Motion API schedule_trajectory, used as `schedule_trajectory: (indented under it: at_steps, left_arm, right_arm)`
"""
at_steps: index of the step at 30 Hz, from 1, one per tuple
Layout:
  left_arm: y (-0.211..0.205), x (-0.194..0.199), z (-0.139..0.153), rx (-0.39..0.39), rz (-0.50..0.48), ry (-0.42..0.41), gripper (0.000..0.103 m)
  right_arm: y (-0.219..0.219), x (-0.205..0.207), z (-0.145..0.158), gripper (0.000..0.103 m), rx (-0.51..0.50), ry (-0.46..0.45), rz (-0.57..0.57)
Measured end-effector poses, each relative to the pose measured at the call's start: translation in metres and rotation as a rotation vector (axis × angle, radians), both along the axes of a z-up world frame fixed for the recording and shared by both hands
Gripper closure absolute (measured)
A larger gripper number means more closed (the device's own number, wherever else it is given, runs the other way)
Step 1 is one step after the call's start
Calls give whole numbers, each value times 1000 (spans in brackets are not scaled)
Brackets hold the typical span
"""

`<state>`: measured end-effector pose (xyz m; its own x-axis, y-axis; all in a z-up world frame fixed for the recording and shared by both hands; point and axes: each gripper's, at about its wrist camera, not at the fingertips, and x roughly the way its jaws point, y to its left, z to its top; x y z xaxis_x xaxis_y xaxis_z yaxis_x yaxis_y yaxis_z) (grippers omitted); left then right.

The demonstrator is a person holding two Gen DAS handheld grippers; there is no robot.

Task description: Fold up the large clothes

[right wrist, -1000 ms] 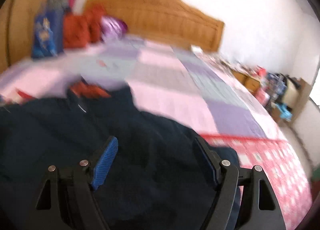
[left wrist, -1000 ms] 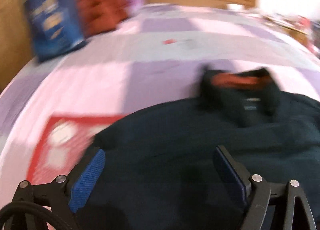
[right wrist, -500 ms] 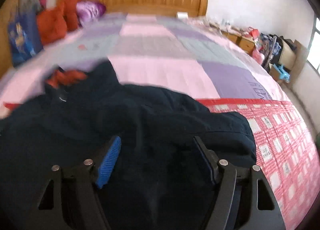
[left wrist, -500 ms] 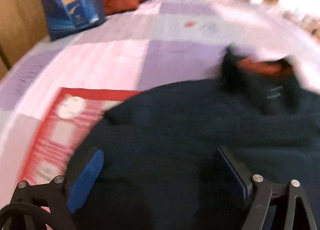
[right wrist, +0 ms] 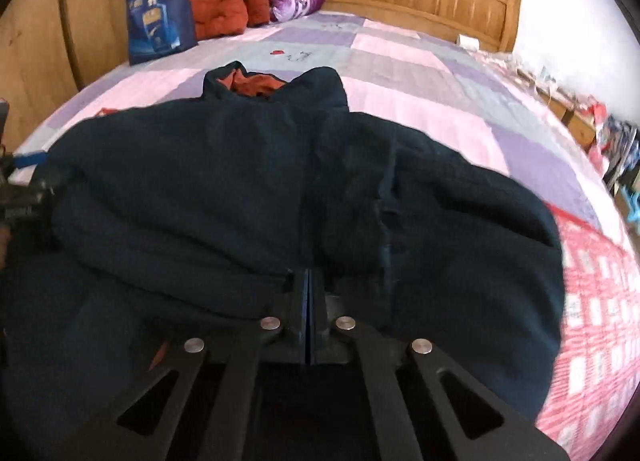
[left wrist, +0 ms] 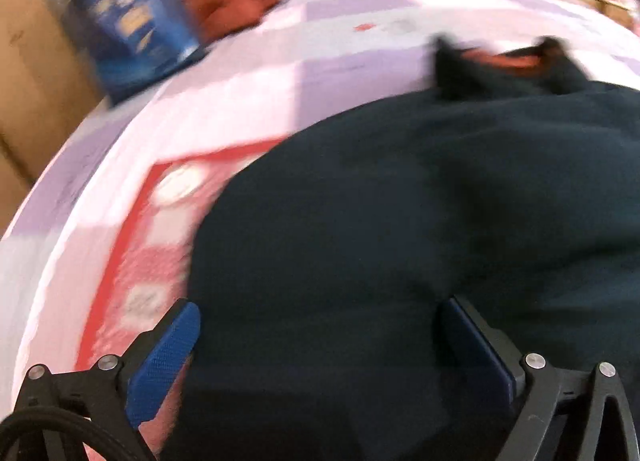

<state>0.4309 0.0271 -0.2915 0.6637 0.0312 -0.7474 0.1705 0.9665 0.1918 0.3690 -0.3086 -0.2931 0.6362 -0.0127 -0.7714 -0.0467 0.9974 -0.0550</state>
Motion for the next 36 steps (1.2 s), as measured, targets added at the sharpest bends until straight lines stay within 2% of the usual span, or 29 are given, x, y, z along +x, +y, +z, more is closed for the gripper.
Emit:
schedule_trajectory:
  at_steps: [2,4,8,10,11,14,15,16,18,20,22,24,26,29,31,36]
  left_arm:
    - [25,-1,-5,-42,65,45,2]
    - [30,-11,-5,-18,71,32,2]
    - [25,-34,-7,42,25,11,3]
    - [24,-44,-4,34,31,17,6]
    - [21,-54,0,15,23,14,7]
    - [-13,-95,10,-32,-106,0,7]
    - [-24,-105,10,-31,-139,4,7]
    - [-37,-113,7,-29,-174,19,7]
    - [-58,-122,-7,-8,-220,67,7]
    - [-55,-122,-23,8,-198,104,6]
    - [-32,-117,-26,-30,-138,120,3]
    - [-5,-112,-26,-14,-62,134,3]
    - [12,-114,-22,14,-19,146,3]
    - [18,-125,-17,57,11,163,4]
    - [12,-138,-13,81,27,190,4]
    - [-3,-166,-7,98,52,229,4]
  right_arm:
    - [1,-7,5,103,15,-3,-17]
    - [-4,-13,11,103,-2,-7,-35]
    - [-9,-40,27,95,-65,-26,-83]
    - [-23,-52,22,85,-88,12,-158]
    - [-30,-60,18,85,-89,31,-203]
    - [-21,-82,26,79,-80,-13,-218]
    - [-8,-87,27,62,-81,-20,-191]
    - [7,-89,26,37,-78,-16,-151]
    - [41,-91,19,20,-77,15,-53]
    - [56,-94,9,20,-131,39,6]
    - [41,-100,-7,20,-183,100,-34]
    - [-6,-115,-10,19,-119,105,-149]
    - [-52,-134,-6,19,-131,125,-307]
    - [-81,-160,5,19,-142,149,-425]
    - [-75,-183,11,19,-110,142,-402]
    - [-2,-227,16,19,-138,144,-189]
